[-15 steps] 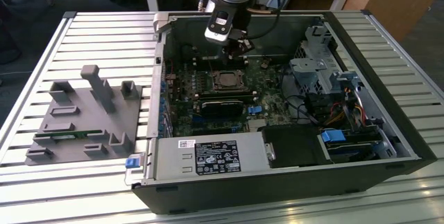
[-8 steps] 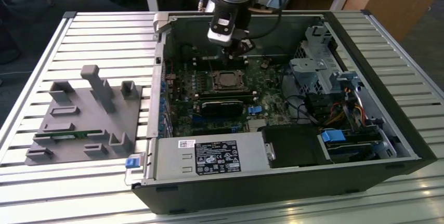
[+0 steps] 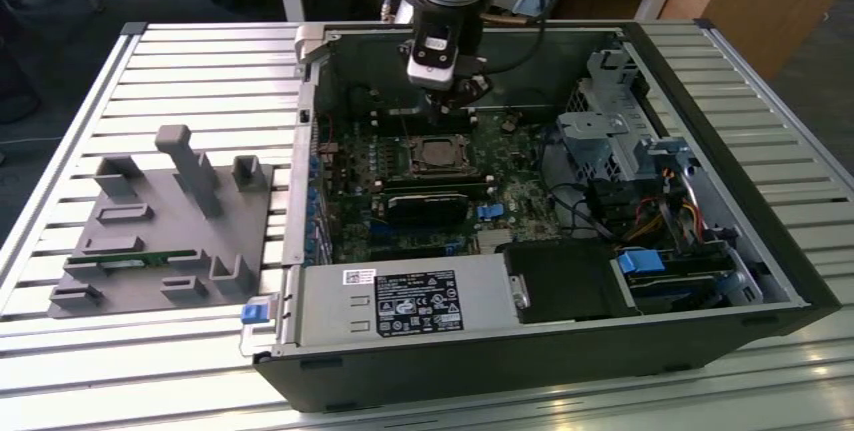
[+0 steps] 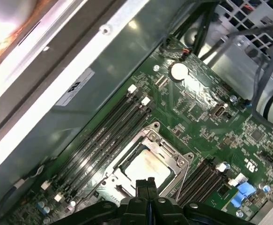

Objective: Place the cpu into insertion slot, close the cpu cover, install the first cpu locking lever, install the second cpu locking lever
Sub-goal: 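Install the first cpu locking lever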

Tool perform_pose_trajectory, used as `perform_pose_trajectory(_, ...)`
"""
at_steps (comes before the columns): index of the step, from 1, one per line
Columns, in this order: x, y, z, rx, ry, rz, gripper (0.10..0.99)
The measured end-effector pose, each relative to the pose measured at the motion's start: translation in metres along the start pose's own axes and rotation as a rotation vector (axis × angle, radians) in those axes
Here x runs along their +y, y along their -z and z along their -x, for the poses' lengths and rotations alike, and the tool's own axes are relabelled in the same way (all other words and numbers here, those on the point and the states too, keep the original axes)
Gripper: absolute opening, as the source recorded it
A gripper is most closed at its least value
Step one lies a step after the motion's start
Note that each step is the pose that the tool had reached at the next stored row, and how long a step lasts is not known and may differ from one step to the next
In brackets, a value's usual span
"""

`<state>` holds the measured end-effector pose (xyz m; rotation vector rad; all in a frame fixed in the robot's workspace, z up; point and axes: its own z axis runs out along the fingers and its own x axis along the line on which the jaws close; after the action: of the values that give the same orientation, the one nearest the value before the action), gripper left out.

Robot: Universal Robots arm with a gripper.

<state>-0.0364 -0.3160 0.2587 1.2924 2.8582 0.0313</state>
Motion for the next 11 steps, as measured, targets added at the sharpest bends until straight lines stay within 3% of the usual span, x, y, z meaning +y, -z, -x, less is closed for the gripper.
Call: perform_pose_trajectory(11, -0.0001, 0.0000, 0.0000, 0.0023, 0.122, 0.000, 0.106)
